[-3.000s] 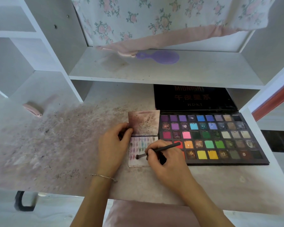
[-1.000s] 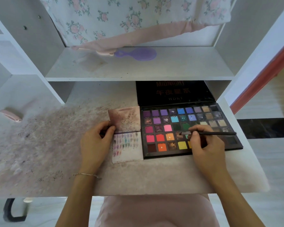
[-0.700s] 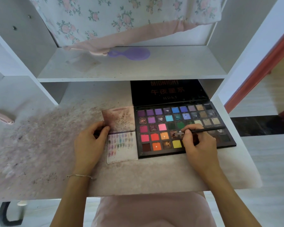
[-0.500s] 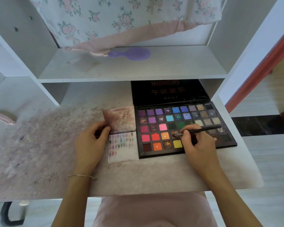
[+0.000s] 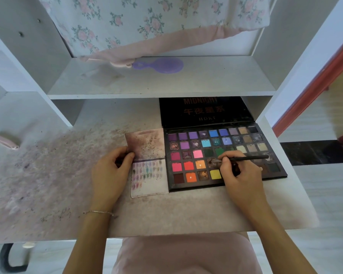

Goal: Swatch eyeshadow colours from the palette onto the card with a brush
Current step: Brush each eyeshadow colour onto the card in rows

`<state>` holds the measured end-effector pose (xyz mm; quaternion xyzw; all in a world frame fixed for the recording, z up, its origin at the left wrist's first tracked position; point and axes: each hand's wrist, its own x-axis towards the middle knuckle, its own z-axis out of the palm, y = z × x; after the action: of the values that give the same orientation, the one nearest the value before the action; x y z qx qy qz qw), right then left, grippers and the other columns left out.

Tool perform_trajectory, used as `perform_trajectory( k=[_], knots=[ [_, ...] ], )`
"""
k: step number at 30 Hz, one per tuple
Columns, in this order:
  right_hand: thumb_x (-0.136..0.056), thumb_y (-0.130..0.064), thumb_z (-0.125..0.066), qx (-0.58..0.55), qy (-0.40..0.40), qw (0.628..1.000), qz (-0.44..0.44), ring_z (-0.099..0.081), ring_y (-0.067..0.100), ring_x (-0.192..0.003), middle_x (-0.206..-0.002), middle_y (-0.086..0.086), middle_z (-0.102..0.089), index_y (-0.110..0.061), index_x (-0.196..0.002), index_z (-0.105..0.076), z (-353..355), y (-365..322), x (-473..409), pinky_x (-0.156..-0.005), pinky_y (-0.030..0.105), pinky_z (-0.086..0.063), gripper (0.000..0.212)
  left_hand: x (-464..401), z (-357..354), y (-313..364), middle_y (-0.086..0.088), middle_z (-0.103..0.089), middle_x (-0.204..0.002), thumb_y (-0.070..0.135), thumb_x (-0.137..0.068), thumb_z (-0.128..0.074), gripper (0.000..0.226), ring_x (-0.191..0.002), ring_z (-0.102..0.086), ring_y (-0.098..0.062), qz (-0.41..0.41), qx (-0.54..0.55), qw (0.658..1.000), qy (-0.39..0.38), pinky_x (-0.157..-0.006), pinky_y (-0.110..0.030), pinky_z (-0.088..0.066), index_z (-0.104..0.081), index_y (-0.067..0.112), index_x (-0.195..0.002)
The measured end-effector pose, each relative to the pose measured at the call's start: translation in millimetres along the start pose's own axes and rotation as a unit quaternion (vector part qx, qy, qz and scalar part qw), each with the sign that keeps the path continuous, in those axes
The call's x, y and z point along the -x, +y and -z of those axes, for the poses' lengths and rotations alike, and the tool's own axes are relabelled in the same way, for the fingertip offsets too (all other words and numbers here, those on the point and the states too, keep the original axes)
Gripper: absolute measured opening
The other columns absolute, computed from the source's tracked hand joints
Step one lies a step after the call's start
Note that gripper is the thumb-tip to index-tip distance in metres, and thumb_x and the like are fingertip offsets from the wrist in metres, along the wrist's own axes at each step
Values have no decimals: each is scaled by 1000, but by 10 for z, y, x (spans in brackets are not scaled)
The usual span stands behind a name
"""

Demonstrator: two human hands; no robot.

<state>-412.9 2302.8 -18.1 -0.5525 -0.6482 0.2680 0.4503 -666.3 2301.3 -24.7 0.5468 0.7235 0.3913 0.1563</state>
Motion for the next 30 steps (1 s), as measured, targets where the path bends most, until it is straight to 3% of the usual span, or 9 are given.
perform_trajectory(
  k=[4, 9, 20, 25, 30],
  knots=[
    [-87, -3, -50, -7, 5, 1000, -4, -58, -9, -78, -72, -16, -59, -37, -76, -50, 5, 0, 9, -59, 3, -43, 36, 6, 5, -5, 12, -60, -83, 16, -87, -59, 17, -71, -53, 0, -2, 2, 1000, -2, -64, -12, -36, -68, 15, -100],
    [-87, -2, -51, -1, 8, 1000, -7, -58, -10, -78, -71, -16, -58, -38, -75, -50, 2, 1, 6, -60, 3, -44, 38, 3, 7, 1, 10, -61, -85, 16, -87, -58, 17, -77, -56, -10, 1, 2, 1000, -6, -66, -18, -38, -68, 14, -101],
    [-86, 0, -52, 5, 10, 1000, 0, -58, -10, -78, -72, -17, -58, -39, -77, -50, 8, -9, 7, -60, 2, -42, 39, 0, 9, 1, 10, -62, -86, 16, -87, -58, 17, -76, -56, -9, 6, 4, 1000, -10, -65, -14, -37, -68, 15, -100],
    [-86, 0, -51, -17, 15, 999, -26, -59, -7, -77, -72, -14, -59, -34, -76, -51, 14, -23, 22, -58, 3, -43, 36, 1, 7, 1, 7, -63, -86, 16, -87, -58, 16, -78, -57, -13, 9, 3, 1000, -8, -69, -25, -40, -68, 15, -100],
    [-86, -7, -49, -47, 15, 999, 6, -59, -8, -74, -69, -14, -58, -32, -80, -51, -65, -128, 61, -59, 3, -43, 26, 1, 4, 6, 7, -63, -86, 16, -87, -58, 16, -77, -56, -12, 5, -6, 1000, -7, -65, -22, -39, -68, 15, -100]
  ],
)
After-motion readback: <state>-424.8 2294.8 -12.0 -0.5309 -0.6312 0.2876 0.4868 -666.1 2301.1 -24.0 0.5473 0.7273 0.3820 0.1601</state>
